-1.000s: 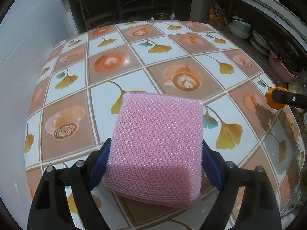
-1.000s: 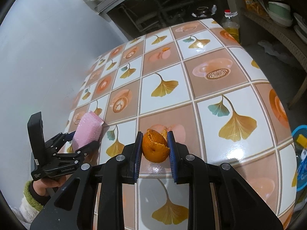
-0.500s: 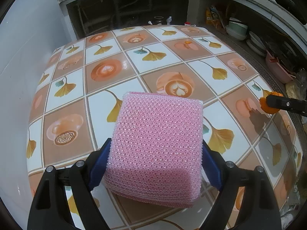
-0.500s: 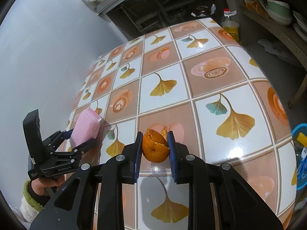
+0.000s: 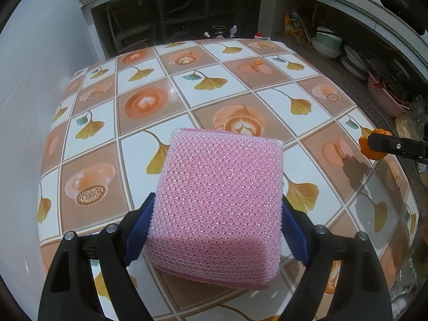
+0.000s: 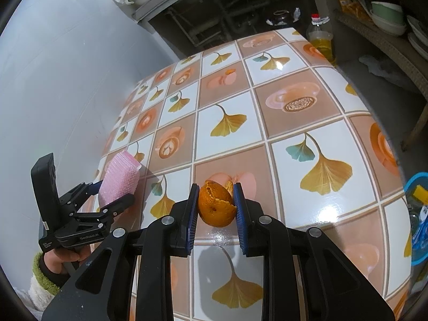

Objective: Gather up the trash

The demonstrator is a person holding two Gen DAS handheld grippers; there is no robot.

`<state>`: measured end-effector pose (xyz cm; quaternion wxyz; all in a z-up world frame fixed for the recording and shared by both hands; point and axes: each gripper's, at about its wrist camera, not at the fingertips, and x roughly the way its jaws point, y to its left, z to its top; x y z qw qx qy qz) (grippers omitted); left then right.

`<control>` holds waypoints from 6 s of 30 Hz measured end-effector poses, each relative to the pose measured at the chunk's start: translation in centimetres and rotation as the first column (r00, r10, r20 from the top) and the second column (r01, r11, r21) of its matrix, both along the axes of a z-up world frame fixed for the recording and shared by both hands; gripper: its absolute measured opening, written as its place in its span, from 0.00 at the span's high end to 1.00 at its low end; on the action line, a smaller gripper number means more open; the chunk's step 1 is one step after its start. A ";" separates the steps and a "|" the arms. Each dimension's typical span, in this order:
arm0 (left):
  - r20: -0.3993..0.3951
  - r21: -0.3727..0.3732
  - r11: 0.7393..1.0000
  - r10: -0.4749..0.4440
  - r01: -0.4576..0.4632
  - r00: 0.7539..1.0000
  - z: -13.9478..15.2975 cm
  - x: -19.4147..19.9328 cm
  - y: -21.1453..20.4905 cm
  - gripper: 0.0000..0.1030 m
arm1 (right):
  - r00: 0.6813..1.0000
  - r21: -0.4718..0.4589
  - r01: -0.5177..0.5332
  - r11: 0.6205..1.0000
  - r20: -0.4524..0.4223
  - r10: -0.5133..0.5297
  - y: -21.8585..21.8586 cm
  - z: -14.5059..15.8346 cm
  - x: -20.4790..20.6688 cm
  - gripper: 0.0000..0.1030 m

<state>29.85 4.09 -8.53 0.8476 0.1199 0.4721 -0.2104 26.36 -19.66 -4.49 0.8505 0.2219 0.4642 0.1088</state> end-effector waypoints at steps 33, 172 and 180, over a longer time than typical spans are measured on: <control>-0.001 -0.007 1.000 -0.024 0.024 1.000 0.4 -0.3 -1.1 0.19 | 1.000 0.013 0.009 1.000 0.012 -0.009 -0.6 0.5 -0.3 0.77; 0.290 -0.243 0.951 0.258 -0.190 0.922 12.6 -21.0 -9.0 0.05 | 0.855 -0.379 0.457 0.805 0.436 -0.280 -5.7 9.4 -24.5 0.07; 0.291 -0.196 0.937 0.339 -0.291 0.895 11.8 -22.5 -7.7 0.05 | 0.870 -0.378 0.422 0.824 0.425 -0.251 -5.0 9.7 -24.9 0.07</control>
